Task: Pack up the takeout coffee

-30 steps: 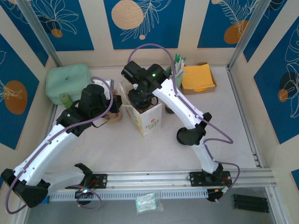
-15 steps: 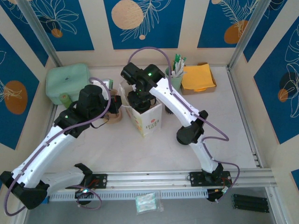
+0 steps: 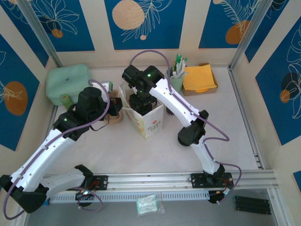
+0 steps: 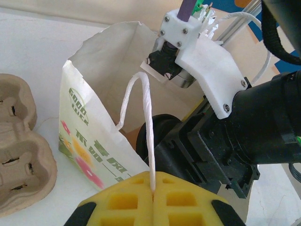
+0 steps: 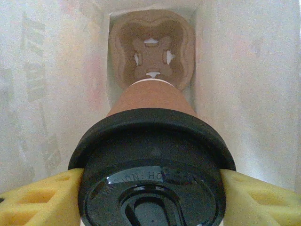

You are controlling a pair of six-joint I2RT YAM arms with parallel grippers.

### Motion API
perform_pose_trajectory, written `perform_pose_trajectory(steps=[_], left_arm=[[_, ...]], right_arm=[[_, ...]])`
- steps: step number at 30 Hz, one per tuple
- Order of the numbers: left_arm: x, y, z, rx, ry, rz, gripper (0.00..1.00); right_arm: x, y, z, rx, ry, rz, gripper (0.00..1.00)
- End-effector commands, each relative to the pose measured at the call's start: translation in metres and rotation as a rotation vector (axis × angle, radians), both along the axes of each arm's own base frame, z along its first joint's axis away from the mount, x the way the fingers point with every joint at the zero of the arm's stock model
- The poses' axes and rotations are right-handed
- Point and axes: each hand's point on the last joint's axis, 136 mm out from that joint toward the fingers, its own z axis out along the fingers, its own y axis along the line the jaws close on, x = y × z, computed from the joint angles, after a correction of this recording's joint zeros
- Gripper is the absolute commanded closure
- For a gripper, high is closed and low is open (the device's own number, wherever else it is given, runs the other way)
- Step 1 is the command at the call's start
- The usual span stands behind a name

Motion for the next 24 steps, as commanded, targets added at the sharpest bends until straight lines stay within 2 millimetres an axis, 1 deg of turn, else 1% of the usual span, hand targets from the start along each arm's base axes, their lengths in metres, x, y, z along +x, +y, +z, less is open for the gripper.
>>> perform_pose_trajectory(steps=[1,13,24], left_arm=[[-0.001,0.000,0.006,-0.035,-0.013,-0.003,1.00],[-0.001,0.001,0.004,-0.031,-0.014,0.003,1.00],[-0.002,0.003,0.004,-0.022,-0.013,0.005,1.00]], right_arm=[[-0.028,-0.021,-0.019,-0.118,0.143,-0.004,0.35],[-0.026,-0.021,-0.043,-0.165,0.184,0.004,0.35],[-0.029,-0.021,-0.056,-0.173,0.218,0.013,0.35]])
